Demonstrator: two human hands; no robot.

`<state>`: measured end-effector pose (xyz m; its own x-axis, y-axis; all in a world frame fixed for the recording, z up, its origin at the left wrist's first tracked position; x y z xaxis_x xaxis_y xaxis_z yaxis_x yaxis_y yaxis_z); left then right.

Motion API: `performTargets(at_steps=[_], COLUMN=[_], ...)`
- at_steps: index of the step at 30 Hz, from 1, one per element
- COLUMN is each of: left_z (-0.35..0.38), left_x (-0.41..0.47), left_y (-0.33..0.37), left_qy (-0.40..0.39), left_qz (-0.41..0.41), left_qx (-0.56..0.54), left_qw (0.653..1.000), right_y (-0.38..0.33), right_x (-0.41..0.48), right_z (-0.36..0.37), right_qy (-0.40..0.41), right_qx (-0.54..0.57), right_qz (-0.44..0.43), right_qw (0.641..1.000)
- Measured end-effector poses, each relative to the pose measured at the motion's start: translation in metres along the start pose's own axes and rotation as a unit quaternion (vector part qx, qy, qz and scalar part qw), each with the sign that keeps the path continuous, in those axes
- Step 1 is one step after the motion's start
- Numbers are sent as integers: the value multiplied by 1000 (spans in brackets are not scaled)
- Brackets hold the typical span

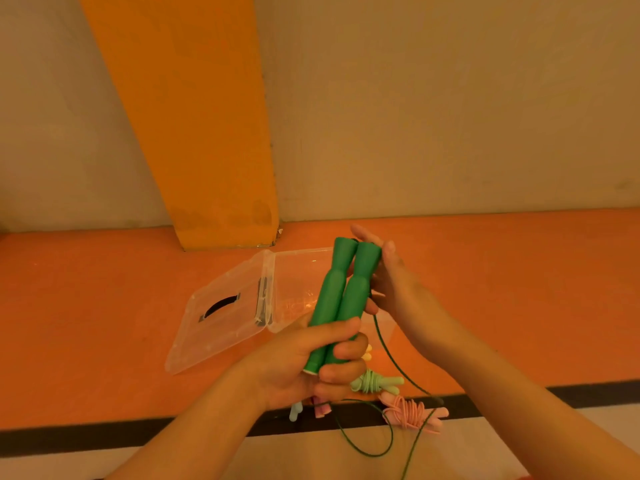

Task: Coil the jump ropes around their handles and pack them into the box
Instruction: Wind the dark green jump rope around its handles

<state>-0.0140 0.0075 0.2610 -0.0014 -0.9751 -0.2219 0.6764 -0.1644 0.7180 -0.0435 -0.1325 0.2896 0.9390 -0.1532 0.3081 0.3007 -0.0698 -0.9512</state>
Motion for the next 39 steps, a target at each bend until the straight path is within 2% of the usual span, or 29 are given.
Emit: performTargets(at_steps=[5,8,11,15,22,25,29,33,36,38,39], left_z=[-4,-14,-24,-28,-34,-27,-23,-22,-28,-39,-44], left_x=[-3,-5,-8,-9,-18,-18,-18,-16,-20,-28,-32], left_y=[8,19,28,30,28,26,21,22,33,42,46], left_qy=[136,233,291,270,88,78,49,134,218,282,310], left_qz=[75,123,136,118,44,18,-4,37,83,100,99], left_qx=[9,25,63,39,-31,8,29,-21,-35,-30,-24], left_qw=[988,964,945,955,995,997,998,990,972,954,945], right_y=[15,22,23,23,22,23,18,22,29,29,24], right_x=[-11,-23,-28,-24,-22,-24,-28,-31,-37,-35,-32], right_z=[11,24,33,30,19,19,19,18,18,11,6], right_qy=[-26,-63,-55,-48,-45,-52,-107,-134,-198,-199,-184], right_qx=[-46,-99,-89,-97,-123,-92,-88,-163,-300,-394,-416], right_qz=[70,65,61,49,58,101,140,156,173,136,117], right_qw=[996,991,993,993,990,989,980,965,917,887,883])
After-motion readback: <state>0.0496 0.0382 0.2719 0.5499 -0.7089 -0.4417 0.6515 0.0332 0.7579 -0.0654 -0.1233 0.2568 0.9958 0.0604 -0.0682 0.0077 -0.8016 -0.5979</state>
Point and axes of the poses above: each hand's wrist, its own x-axis towards the middle knuckle, its own z-axis out of the palm, y = z × x, the point moved 2 cm from there along x, towards the middle knuckle, and after that the axes turned 11 degrees about -z, right-handed, at the moved point
